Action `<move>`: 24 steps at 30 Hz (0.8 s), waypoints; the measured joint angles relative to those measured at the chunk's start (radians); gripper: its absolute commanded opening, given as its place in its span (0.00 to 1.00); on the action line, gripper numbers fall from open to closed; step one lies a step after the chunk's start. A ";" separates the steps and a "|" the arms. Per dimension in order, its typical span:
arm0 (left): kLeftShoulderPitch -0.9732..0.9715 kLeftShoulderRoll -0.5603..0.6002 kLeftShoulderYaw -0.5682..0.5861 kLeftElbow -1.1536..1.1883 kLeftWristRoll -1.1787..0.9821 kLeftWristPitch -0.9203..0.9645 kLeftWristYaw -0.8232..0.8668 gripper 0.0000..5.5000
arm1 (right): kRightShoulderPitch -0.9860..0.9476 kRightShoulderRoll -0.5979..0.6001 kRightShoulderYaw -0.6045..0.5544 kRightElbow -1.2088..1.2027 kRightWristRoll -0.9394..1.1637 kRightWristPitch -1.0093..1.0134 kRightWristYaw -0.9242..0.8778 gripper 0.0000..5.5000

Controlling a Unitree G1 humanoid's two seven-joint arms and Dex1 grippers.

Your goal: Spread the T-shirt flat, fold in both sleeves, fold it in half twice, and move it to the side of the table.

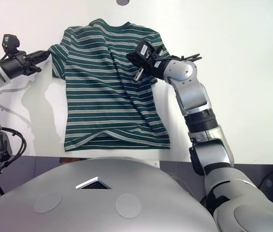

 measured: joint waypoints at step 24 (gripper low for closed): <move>-0.088 -0.180 -0.036 -0.281 -0.073 0.175 0.125 0.04 | -0.096 0.131 -0.283 0.029 0.164 0.114 -0.203 0.04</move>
